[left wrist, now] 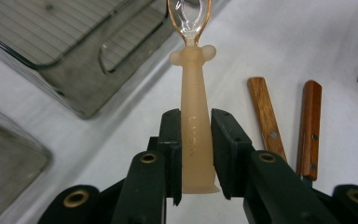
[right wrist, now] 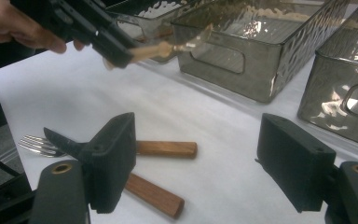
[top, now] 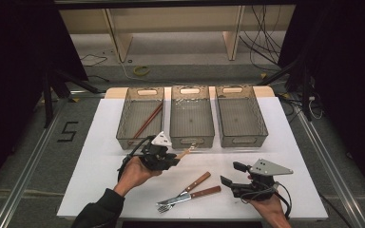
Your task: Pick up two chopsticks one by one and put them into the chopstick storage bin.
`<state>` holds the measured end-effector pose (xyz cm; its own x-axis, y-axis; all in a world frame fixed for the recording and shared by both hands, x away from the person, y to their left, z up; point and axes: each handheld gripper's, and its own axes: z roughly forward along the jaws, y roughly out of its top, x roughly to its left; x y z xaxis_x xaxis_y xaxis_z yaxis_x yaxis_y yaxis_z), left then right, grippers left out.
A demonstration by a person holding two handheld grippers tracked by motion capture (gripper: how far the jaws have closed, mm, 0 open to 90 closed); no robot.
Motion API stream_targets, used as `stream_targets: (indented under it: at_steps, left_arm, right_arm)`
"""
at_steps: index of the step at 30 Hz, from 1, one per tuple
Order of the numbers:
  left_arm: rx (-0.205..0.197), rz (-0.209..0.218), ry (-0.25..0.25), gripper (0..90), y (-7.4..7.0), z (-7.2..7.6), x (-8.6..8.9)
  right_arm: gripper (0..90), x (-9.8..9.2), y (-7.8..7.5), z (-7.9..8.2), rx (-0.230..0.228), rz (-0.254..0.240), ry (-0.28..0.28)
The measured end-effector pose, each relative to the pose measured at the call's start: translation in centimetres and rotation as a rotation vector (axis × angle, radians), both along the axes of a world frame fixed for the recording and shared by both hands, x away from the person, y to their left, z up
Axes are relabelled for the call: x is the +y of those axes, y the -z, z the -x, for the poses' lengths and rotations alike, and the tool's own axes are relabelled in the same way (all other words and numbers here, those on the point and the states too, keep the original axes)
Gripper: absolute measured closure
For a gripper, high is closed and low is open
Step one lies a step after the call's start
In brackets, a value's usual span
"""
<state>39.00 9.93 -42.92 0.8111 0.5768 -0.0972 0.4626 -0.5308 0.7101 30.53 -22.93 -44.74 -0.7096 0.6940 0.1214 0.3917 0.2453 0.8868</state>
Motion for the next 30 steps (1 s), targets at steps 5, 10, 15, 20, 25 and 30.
stream_targets:
  at_steps: [5,10,15,20,25,30]
  left_arm:
    - [-0.017,0.029,-0.006,74.0,-1.2,-0.9,-0.1]
    - [-0.032,0.052,-0.013,74.0,-2.4,-1.7,-0.6]
    - [-0.043,0.05,-0.018,74.0,-3.0,-2.3,-0.8]
    - [-0.049,0.071,-0.036,74.0,-3.7,-3.1,-0.6]
    - [-0.069,0.085,-0.056,74.0,-4.6,-3.9,-0.4]
    - [-0.078,0.085,-0.074,74.0,-5.5,-4.8,-0.5]
  right_arm:
    - [29.1,0.0,0.0,0.0,0.002,0.002,-0.002]
    - [29.1,0.0,0.0,0.0,-0.003,0.004,-0.005]
    - [29.2,0.0,0.0,0.0,-0.002,0.001,-0.004]
    - [29.1,0.0,0.0,0.0,-0.002,0.005,-0.004]
    - [29.2,0.1,0.0,0.0,-0.002,0.005,-0.005]
    - [29.1,0.1,0.1,0.0,-0.002,0.006,-0.006]
